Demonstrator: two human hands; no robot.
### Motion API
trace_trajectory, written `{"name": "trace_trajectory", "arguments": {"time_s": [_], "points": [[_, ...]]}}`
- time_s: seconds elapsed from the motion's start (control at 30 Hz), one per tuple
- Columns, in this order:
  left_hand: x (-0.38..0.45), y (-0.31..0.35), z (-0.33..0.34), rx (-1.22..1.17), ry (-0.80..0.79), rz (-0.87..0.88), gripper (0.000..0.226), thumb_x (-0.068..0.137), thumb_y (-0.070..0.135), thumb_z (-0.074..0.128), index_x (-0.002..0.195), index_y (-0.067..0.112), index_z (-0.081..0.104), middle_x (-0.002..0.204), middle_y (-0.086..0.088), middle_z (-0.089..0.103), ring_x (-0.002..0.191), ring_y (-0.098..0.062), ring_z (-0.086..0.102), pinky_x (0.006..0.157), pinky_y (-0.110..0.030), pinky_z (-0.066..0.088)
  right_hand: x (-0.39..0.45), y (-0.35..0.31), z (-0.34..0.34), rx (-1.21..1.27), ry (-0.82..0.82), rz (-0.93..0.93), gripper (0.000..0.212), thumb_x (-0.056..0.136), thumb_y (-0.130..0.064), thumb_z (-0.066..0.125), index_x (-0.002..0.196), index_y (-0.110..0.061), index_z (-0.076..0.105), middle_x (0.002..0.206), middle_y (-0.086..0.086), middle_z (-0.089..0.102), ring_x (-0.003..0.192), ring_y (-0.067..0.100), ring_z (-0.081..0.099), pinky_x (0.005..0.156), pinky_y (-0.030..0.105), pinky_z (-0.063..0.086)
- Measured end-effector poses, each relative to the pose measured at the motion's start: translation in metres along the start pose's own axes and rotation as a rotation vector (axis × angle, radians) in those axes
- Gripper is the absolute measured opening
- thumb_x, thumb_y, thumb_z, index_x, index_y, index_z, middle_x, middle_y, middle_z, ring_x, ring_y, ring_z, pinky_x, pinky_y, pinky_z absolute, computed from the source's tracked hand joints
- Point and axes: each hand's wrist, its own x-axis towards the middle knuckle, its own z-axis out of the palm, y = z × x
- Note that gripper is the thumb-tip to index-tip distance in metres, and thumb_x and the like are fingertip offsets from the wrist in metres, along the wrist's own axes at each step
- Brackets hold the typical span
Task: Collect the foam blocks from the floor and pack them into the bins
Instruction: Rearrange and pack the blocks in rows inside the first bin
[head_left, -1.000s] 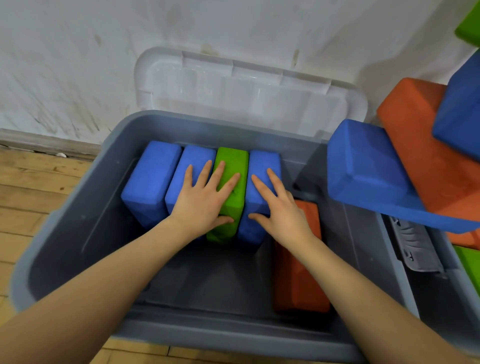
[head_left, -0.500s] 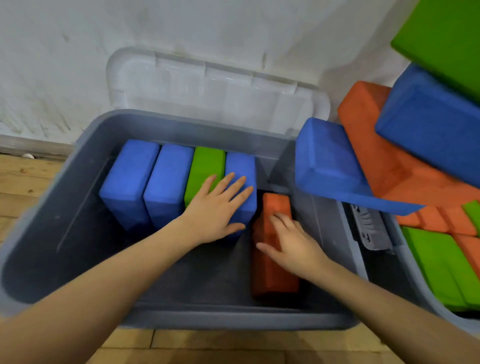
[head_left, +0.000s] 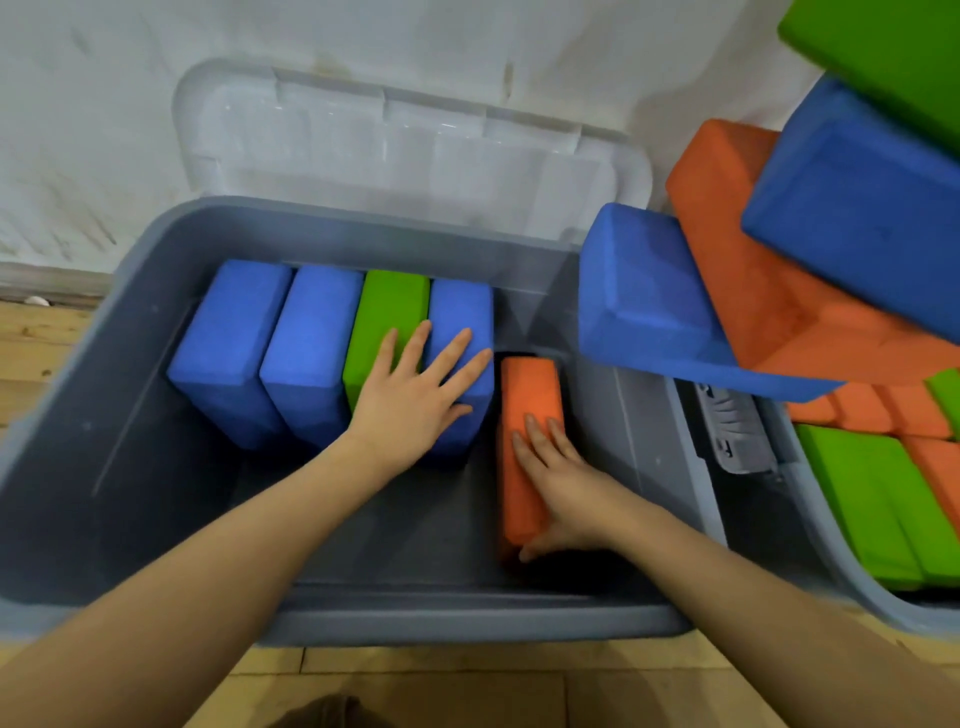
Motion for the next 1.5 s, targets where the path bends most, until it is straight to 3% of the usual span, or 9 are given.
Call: {"name": "trace_trajectory", "arguments": {"time_s": [0.23,0.5,0.77,0.93,1.03,1.13,1.23,1.3,1.5], "points": [[-0.017,0.0,-0.012,-0.164,0.023,0.167,0.072,0.095,0.058,0.016,0.132,0.009,0.053,0.138,-0.014,0.049,0.131,-0.037,0.041,0.105,-0.049,0.02,-0.021,0.0,-0.021,0.056,0.185,-0.026,0.074,0.095,-0.045,0.046,0.151,-0.016,0.007,0.16,0.002,-0.001,0.146,0.02,-0.002,0.114,0.034,0.018],[-0.017,0.025,-0.019,-0.253,0.008,0.277,0.068,0.089,0.064,0.03,0.125,0.015,0.06,0.135,-0.011,0.053,0.13,-0.033,0.043,0.105,-0.048,0.023,-0.041,0.002,-0.027,0.342,0.594,-0.097,0.053,0.093,-0.045,0.044,0.135,-0.014,0.05,0.137,0.0,0.051,0.13,0.017,0.042,0.101,0.042,0.043],[-0.009,0.029,-0.018,-0.377,-0.083,0.042,0.067,0.094,0.062,0.009,0.132,0.028,0.053,0.139,-0.004,0.05,0.13,-0.036,0.042,0.102,-0.047,0.016,-0.033,-0.014,-0.029,0.224,0.925,0.089,0.031,0.088,-0.028,0.064,0.114,-0.014,0.059,0.121,0.003,0.051,0.104,0.022,0.056,0.058,0.027,0.045],[-0.002,0.033,-0.016,-0.486,-0.137,0.027,0.061,0.085,0.071,0.001,0.142,0.051,0.015,0.154,0.006,0.025,0.142,-0.029,0.018,0.108,-0.049,0.012,-0.036,-0.007,-0.024,0.134,1.042,0.135,0.025,0.086,-0.033,0.059,0.104,-0.016,0.057,0.11,0.005,0.043,0.095,0.024,0.044,0.05,0.03,0.048],[-0.001,0.032,-0.013,-0.512,-0.119,0.031,0.061,0.086,0.072,0.004,0.141,0.051,0.02,0.153,0.009,0.027,0.143,-0.026,0.016,0.109,-0.047,0.011,-0.039,-0.006,-0.024,0.039,0.995,0.105,0.032,0.087,-0.037,0.045,0.101,-0.014,0.063,0.102,0.004,0.056,0.089,0.024,0.054,0.058,0.033,0.054],[0.003,0.03,-0.012,-0.51,-0.112,-0.058,0.06,0.085,0.067,0.007,0.142,0.051,0.019,0.154,0.009,0.023,0.143,-0.025,0.013,0.109,-0.046,0.007,-0.041,-0.006,-0.024,-0.026,0.899,0.058,0.053,0.086,-0.046,0.043,0.121,-0.009,0.059,0.123,0.009,0.058,0.112,0.028,0.056,0.087,0.041,0.052],[0.016,0.032,-0.015,-0.51,-0.113,-0.138,0.064,0.083,0.063,0.003,0.144,0.049,0.018,0.155,0.004,0.023,0.142,-0.025,0.016,0.107,-0.046,0.012,-0.041,-0.004,-0.025,-0.085,0.61,0.025,0.097,0.078,-0.068,0.045,0.15,-0.01,0.017,0.158,0.013,0.007,0.146,0.027,0.004,0.118,0.044,0.01],[0.023,0.033,-0.016,-0.489,-0.092,-0.117,0.061,0.085,0.06,0.005,0.143,0.049,0.018,0.152,0.003,0.03,0.138,-0.028,0.025,0.105,-0.047,0.018,-0.04,-0.007,-0.024,-0.025,0.491,0.06,0.12,0.069,-0.075,0.056,0.15,-0.014,-0.009,0.155,0.007,-0.023,0.142,0.023,-0.023,0.113,0.036,-0.015],[0.034,0.03,-0.02,-0.48,-0.081,-0.156,0.064,0.087,0.053,0.011,0.143,0.034,0.034,0.144,0.0,0.043,0.127,-0.027,0.04,0.098,-0.045,0.028,-0.033,-0.016,-0.03,-0.031,0.47,0.079,0.102,0.079,-0.053,0.065,0.151,-0.012,0.005,0.159,0.009,-0.004,0.145,0.032,-0.003,0.113,0.046,0.023]]}}
